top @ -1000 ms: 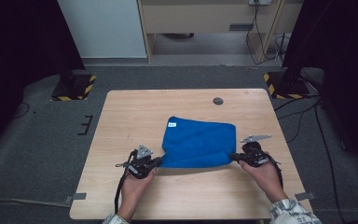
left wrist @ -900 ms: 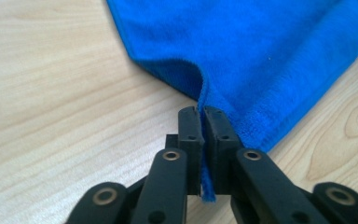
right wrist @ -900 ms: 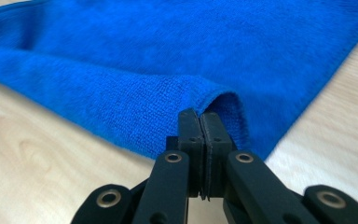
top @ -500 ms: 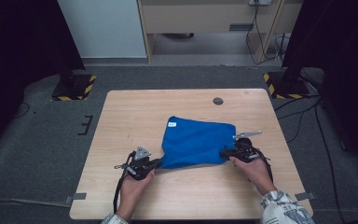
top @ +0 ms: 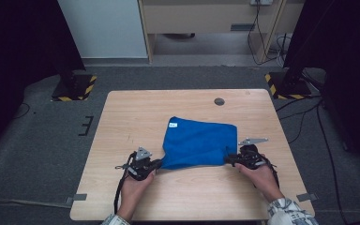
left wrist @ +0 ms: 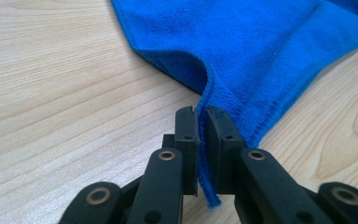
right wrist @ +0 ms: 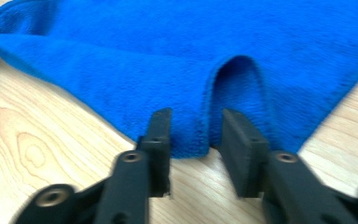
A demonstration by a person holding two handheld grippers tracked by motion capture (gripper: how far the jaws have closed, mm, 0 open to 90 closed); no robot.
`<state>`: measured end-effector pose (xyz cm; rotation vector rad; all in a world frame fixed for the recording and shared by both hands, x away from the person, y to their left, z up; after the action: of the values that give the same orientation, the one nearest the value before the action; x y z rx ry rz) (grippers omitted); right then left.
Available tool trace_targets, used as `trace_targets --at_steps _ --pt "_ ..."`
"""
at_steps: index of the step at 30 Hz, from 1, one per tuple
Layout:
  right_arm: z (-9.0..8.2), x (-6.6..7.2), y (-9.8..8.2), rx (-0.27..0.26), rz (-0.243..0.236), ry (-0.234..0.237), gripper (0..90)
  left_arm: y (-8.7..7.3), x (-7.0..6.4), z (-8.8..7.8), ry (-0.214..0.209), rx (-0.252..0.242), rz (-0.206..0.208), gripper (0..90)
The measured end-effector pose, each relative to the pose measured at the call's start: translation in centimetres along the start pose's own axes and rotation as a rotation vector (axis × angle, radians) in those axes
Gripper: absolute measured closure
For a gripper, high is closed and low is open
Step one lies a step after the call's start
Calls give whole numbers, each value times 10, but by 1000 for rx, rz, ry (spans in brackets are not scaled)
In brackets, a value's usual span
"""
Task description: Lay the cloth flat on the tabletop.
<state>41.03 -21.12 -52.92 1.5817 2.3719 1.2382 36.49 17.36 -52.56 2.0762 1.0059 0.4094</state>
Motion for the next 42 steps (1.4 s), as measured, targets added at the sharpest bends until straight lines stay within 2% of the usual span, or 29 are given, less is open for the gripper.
trace_targets --at_steps 3,6,14,18,23,29,32,34,36,39,42 --pt "1 4 0 4 -16 -10 837 0 -1 -2 -3 -5 -3 828" --pt "-2 8 -1 0 -20 -26 868 0 -2 -5 -10 -13 0 830" --pt "-33 12 -17 -14 11 -29 876 -2 -18 -11 -38 -16 18 827" --pt "-48 13 -33 -12 11 -32 876 -4 -28 -12 -38 6 49 829" --pt "-61 9 -47 -11 27 -40 876 -7 -40 -8 -61 33 56 841" --pt "-77 1 -52 -5 56 -60 876 -7 -56 -7 -107 22 61 836" --pt "-81 -1 -52 26 73 -65 873 -8 -61 -5 -117 38 77 827" --pt "-84 -1 -53 41 84 -67 859 -9 -62 -6 -105 42 77 802" --pt "-84 -1 -54 52 86 -70 812 -9 -60 -8 -74 44 66 723" --pt "-85 0 -55 41 76 -111 685 -10 -56 -15 -37 19 55 591" --pt "-87 0 -55 22 65 -133 533 -9 -51 -22 -25 -18 29 454"
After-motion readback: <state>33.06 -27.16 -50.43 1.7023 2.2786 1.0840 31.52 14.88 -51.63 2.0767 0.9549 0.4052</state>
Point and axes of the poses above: each handheld gripper's, and its own axes: z roughly forward along the jaws, y roughly out of its top, x roughly to its left, the point moved 1 cm from there along z, roughly forward along the jaws, and after that the axes turned 9 degrees about z, right-handed, at the moved point
